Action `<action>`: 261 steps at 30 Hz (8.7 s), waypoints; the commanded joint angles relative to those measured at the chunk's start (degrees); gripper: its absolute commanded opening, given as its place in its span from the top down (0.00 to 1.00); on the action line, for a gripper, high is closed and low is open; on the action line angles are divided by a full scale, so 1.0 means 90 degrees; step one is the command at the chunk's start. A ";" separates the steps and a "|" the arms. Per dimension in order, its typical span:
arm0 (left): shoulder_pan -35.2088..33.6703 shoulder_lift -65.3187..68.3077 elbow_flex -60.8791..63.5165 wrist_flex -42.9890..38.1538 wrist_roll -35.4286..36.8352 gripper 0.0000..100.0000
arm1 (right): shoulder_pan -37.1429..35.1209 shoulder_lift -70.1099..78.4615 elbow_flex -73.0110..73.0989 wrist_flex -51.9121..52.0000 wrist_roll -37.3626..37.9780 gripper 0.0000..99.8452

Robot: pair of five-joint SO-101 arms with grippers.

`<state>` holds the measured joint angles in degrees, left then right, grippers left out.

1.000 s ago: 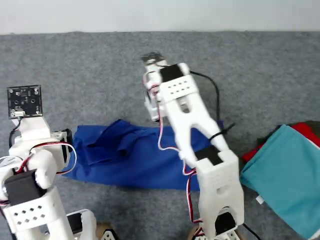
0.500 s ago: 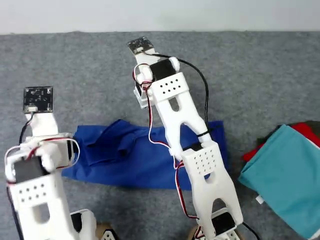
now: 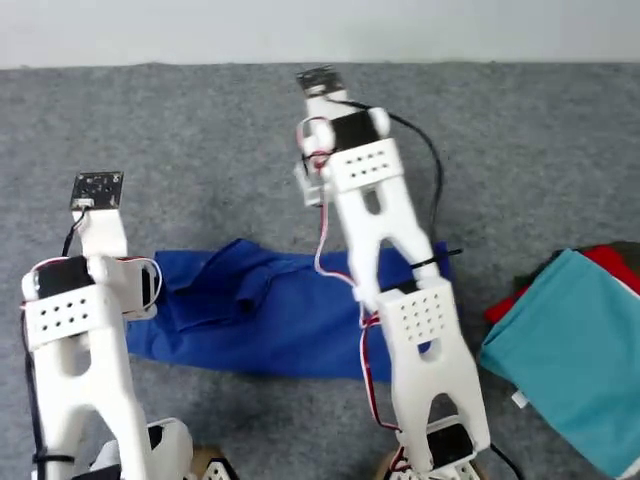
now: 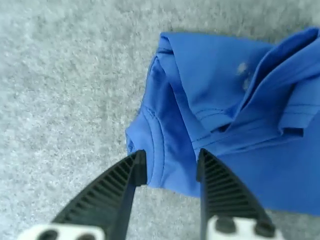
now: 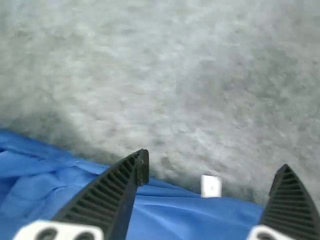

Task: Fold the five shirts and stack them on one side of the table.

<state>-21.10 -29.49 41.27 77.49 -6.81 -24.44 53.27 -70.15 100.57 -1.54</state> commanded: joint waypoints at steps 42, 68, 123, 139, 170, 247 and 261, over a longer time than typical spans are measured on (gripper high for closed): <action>0.2491 0.6906 -0.6716 0.0049 0.0274 0.83 | 0.2320 -0.0210 0.2022 0.0239 0.0449 0.62; 0.2637 0.6857 -0.6725 0.1280 0.0244 0.92 | 0.2310 -0.0210 0.2032 0.0239 0.0440 0.62; 0.4464 0.5714 -0.4625 0.1260 0.0264 0.92 | 0.2300 -0.0210 0.2042 0.0259 0.0440 0.62; 0.2891 0.5177 -0.4947 0.1397 -0.0234 0.92 | 0.2300 -0.0288 0.2042 0.0269 0.0449 0.62; 0.2491 0.3028 -0.4381 0.2540 -0.0254 0.91 | 0.2320 -0.5866 0.8430 -0.0542 0.1309 0.62; -0.1758 -0.3360 -0.1919 0.1778 -0.0254 0.91 | -0.3570 -0.0933 0.2764 -0.2115 0.1026 0.99; -0.2061 -0.3370 -0.1939 0.1670 -0.0186 0.91 | -0.3941 0.0952 -0.1114 -0.0054 0.1074 0.68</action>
<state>-37.63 -59.38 24.04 93.67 -8.92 -58.37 62.42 -73.49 97.05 8.40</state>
